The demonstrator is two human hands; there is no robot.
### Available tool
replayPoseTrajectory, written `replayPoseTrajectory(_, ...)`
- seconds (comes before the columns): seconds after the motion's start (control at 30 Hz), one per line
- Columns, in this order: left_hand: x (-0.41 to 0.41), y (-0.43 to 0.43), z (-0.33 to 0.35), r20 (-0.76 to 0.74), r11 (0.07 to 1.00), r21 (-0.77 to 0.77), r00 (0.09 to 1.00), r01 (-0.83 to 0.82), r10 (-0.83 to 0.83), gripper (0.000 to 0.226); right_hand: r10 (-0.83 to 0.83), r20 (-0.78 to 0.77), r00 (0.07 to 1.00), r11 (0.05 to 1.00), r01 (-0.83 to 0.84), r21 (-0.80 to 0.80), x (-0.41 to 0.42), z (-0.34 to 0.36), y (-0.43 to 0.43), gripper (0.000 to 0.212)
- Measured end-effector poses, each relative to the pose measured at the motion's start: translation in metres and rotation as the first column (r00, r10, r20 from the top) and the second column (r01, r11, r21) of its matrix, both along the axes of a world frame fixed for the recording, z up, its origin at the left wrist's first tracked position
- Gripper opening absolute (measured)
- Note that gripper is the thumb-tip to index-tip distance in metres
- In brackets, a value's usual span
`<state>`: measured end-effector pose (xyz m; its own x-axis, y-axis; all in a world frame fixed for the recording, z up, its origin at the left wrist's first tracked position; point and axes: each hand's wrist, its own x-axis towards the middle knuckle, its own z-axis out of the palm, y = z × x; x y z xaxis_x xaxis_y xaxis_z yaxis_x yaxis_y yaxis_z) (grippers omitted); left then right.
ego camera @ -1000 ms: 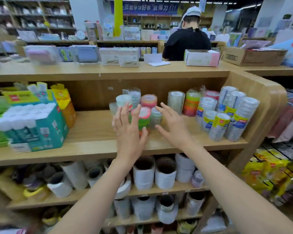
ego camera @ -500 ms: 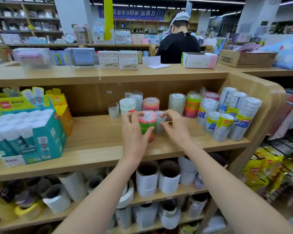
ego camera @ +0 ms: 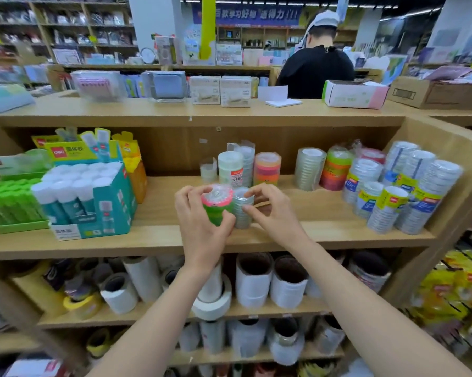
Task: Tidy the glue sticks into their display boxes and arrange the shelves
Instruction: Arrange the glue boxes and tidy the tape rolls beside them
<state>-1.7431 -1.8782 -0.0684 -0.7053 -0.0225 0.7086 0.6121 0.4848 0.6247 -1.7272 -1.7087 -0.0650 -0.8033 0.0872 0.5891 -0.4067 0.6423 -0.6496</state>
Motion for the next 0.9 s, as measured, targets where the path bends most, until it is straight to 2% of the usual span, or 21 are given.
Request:
replayPoseTrajectory(0.3, -0.007, -0.02, -0.004, 0.056, 0.99, -0.071, 0.991, -0.121, 0.125, 0.051, 0.099, 0.0, 0.995, 0.994, -0.099, -0.041, -0.011, -0.002, -0.025, 0.039)
replayPoseTrajectory(0.4, -0.003, -0.014, -0.003, -0.043, 0.982, -0.115, 0.989, -0.147, 0.143, 0.058, 0.073, -0.032, 0.997, 0.996, -0.074, -0.046, -0.008, 0.0, -0.019, 0.038)
replayPoseTrajectory(0.53, 0.006, 0.008, 0.004, -0.315, 0.963, -0.268, 0.947, -0.029, -0.059, 0.052, -0.057, -0.145, 0.988, 0.998, 0.053, -0.031, -0.005, 0.004, 0.002, 0.025)
replayPoseTrajectory(0.6, 0.008, 0.025, 0.01, -0.353, 0.932, -0.36, 0.917, 0.05, -0.185, 0.047, -0.151, -0.136, 0.979, 0.989, 0.15, -0.02, -0.006, 0.004, 0.019, 0.024)
replayPoseTrajectory(0.7, 0.007, 0.053, 0.014, -0.265, 0.878, -0.456, 0.919, 0.147, -0.292, 0.048, -0.265, -0.098, 0.959, 0.963, 0.268, 0.024, -0.008, 0.005, 0.048, 0.032)
replayPoseTrajectory(0.9, -0.013, 0.099, 0.007, -0.103, 0.822, -0.548, 0.963, 0.153, -0.248, 0.067, -0.437, -0.019, 0.899, 0.882, 0.433, 0.187, -0.021, 0.015, 0.098, 0.052)
